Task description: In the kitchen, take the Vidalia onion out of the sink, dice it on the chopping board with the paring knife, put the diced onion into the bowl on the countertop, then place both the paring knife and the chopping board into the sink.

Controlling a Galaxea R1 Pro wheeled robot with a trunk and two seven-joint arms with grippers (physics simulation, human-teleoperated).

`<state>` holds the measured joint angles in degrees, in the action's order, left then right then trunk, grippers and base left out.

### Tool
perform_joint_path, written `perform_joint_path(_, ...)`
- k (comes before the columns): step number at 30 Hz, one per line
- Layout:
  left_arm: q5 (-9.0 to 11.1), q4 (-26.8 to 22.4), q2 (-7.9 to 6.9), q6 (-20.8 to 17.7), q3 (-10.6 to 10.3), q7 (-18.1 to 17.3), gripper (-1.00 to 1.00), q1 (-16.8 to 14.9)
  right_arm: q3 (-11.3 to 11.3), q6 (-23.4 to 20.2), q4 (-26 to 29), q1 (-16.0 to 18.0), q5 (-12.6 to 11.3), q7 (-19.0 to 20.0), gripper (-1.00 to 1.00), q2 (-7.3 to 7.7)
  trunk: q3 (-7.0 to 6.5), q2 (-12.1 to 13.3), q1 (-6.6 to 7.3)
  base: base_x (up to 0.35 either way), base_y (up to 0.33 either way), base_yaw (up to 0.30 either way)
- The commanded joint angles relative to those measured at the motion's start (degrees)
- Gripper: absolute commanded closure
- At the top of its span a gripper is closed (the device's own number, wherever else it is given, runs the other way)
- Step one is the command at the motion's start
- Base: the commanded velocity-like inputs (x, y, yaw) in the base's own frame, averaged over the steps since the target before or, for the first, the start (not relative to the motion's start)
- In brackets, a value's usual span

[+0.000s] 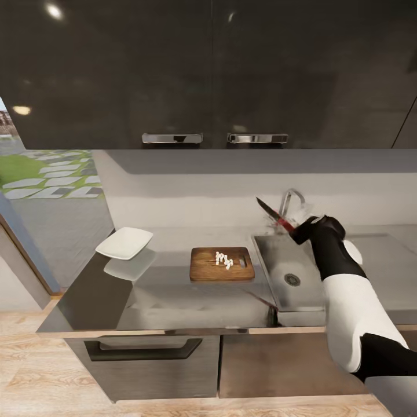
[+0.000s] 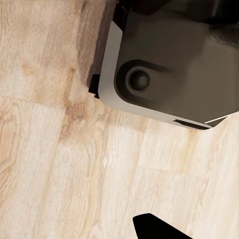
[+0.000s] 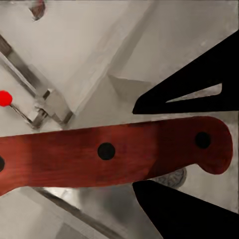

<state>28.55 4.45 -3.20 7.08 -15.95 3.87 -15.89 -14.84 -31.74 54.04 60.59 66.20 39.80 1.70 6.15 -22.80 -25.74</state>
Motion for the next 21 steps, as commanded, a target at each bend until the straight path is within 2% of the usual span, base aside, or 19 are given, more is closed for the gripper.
perform_joint_path(1, 0.35, 0.21, 0.04, 0.30, -0.48, 0.00, -1.00, -0.10, -0.44, -2.84, 1.06, 0.05, 0.22, 1.91, 1.00, 0.88, 0.13, -0.12, -0.04, 0.000, 0.000, 0.000)
perform_joint_path(2, 0.35, 0.21, 0.04, 0.30, -0.48, 0.00, -1.00, -0.10, -0.56, -4.08, 1.45, 0.05, 0.16, 2.60, 1.00, 1.34, 0.13, -0.12, -0.04, 0.000, 0.000, 0.000)
perform_joint_path(3, 0.35, 0.21, 0.04, 0.30, -0.48, 0.00, -1.00, -0.10, -0.85, -6.76, 2.37, 0.05, 0.06, 4.95, 1.00, 2.51, 0.13, -0.12, -0.04, 0.000, 0.000, 0.000)
perform_joint_path(4, 0.35, 0.19, 0.04, 0.30, -0.48, 0.00, -1.00, -0.10, -1.00, -7.85, 2.76, 0.05, 0.03, 6.58, 1.00, 3.06, 0.13, -0.12, -0.04, 0.000, 0.000, 0.000)
perform_joint_path(5, 0.36, 0.20, 0.04, 0.30, -0.48, 0.00, -1.00, -0.10, -1.17, -9.28, 3.22, 0.05, 0.06, 9.17, 1.00, 4.59, 0.13, -0.12, -0.04, 0.000, 0.000, 0.000)
perform_joint_path(7, 0.36, 0.20, 0.04, 0.30, -0.48, 0.00, -1.00, -0.10, -1.21, -9.91, 3.35, 0.05, 0.05, 9.99, 1.00, 5.24, 0.13, -0.12, -0.04, 0.000, 0.000, 0.000)
perform_joint_path(13, 0.37, 0.21, 0.10, 0.30, -0.48, 0.00, -1.00, -0.10, -1.02, -14.26, 3.40, 0.05, -0.17, 10.52, 1.00, 5.60, 0.13, -0.12, -0.04, 0.000, 0.000, 0.000)
perform_joint_path(21, 0.36, 0.19, 0.13, 0.30, -0.48, 0.00, -1.00, -0.10, -1.00, -15.12, 2.07, 0.05, -0.28, 10.60, 1.00, 5.55, 0.13, -0.12, -0.04, 0.000, 0.000, 0.000)
